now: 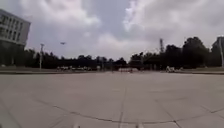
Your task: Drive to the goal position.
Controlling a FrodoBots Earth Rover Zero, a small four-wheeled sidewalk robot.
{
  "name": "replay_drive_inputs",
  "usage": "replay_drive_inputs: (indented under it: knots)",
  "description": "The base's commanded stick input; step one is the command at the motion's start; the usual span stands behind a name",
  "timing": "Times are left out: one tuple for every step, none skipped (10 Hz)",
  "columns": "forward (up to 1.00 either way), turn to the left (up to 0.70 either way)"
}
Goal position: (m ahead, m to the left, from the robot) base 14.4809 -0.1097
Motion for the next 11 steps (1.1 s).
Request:
replay_drive_inputs:
  knots:
    - [0.6, 0.15]
    - [0.6, 0.15]
    - [0.6, 0.15]
    - [0.6, 0.15]
    - [0.6, 0.15]
    - [0.6, 0.15]
    - [0.6, 0.15]
    - [0.6, 0.15]
    - [0.6, 0.15]
    - [0.6, 0.15]
    - [0.6, 0.15]
